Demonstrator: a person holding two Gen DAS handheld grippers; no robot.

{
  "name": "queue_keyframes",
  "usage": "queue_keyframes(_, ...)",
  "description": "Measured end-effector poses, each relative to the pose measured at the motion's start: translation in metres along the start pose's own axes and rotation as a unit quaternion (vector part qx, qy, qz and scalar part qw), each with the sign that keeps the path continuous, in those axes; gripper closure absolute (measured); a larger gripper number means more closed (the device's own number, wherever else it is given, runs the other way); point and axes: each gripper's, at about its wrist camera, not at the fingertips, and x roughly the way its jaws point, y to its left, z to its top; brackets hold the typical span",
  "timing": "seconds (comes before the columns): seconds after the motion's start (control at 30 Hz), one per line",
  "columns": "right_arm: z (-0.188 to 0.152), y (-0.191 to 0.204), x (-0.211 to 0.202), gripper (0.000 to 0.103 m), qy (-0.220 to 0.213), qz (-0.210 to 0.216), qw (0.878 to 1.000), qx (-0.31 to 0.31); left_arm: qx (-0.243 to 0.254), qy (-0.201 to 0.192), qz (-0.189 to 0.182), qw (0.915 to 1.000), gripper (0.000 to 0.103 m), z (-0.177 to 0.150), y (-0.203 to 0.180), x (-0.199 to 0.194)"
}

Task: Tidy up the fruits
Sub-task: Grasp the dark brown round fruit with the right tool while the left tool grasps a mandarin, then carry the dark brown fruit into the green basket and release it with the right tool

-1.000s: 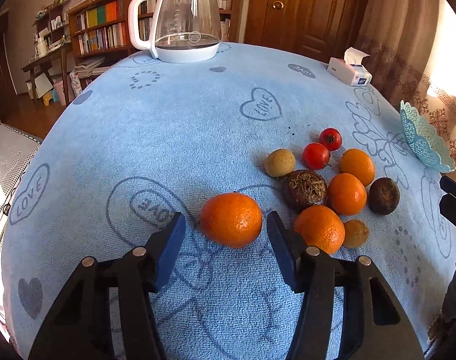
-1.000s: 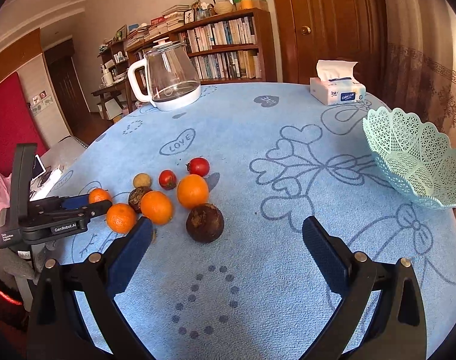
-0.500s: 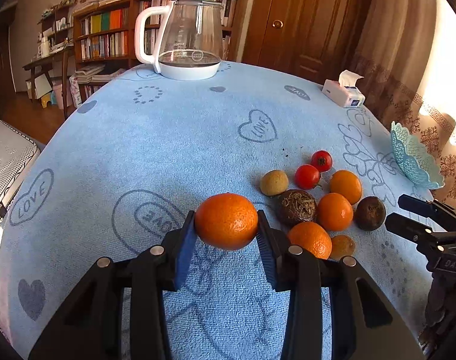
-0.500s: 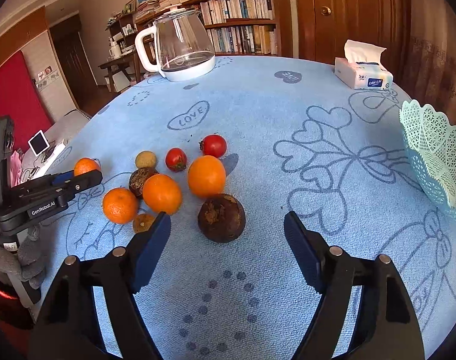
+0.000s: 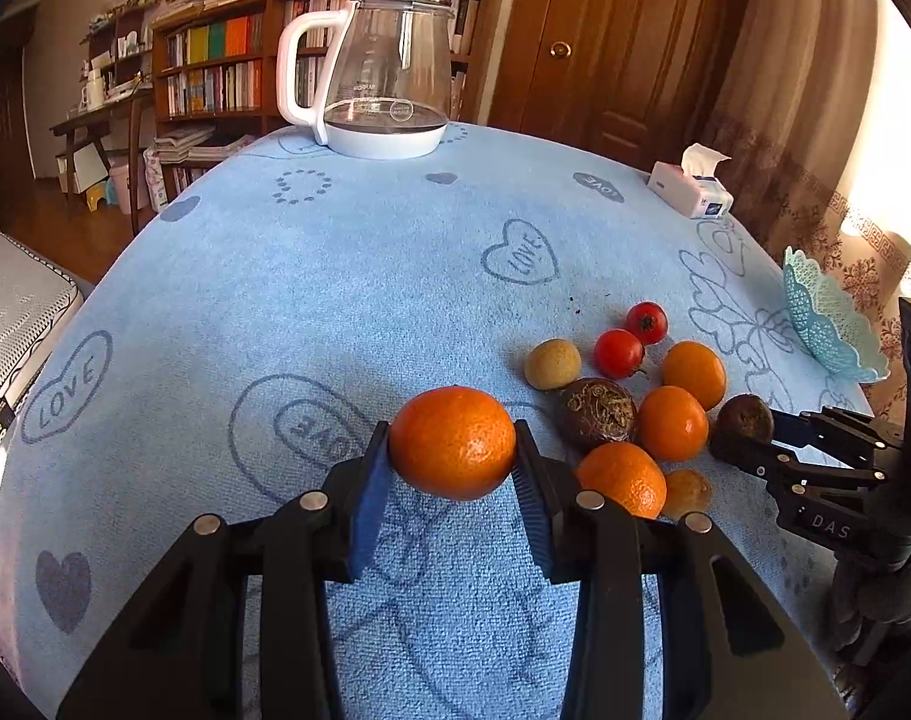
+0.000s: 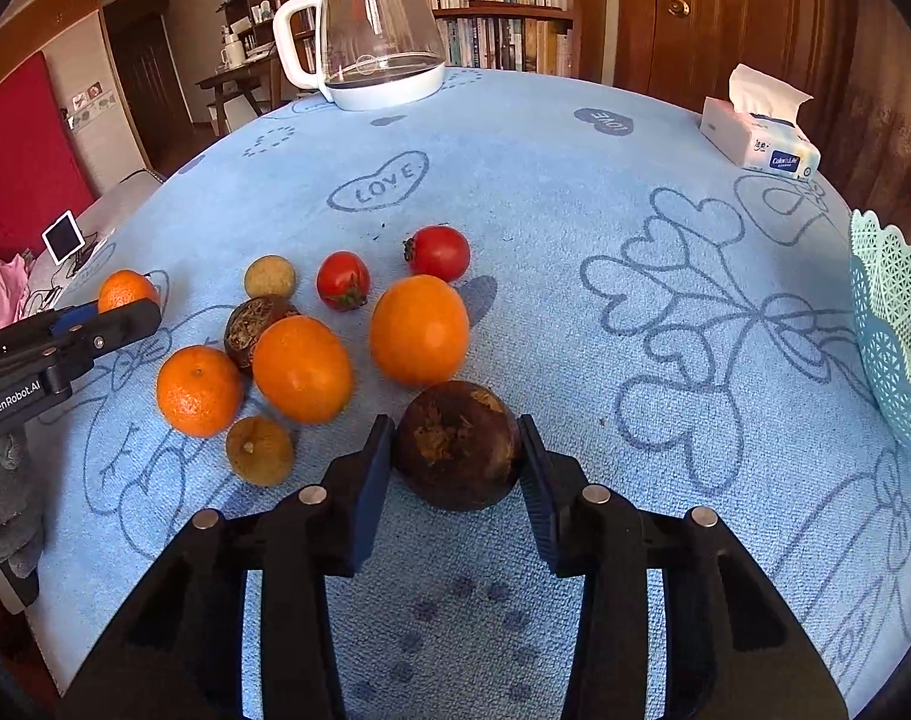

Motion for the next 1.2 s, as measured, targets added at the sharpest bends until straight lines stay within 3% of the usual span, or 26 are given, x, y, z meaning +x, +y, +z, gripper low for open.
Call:
queue_keyframes(0.37, 0.004, -0.03, -0.042, 0.061, -0.056, -0.006, 0.997, 0.051, 0.001, -0.017, -0.002, 0.9998, 0.064, 0.003, -0.006, -0.014)
queue_keyframes(0.77, 0.006, -0.139, -0.104, 0.061, -0.131, -0.096, 0.973, 0.161, 0.011, -0.023, -0.007, 0.9997, 0.064, 0.008, -0.024, -0.019)
queue_keyframes(0.93, 0.004, -0.186, -0.109, 0.061, -0.138, -0.137, 0.96, 0.2, 0.017, -0.022, -0.007, 0.9996, 0.063, 0.011, -0.034, -0.018)
queue_keyframes(1.2, -0.005, -0.238, -0.09, 0.061, -0.114, -0.166, 0.949, 0.244, 0.028, -0.016, -0.005, 0.9995, 0.063, 0.016, -0.048, -0.014)
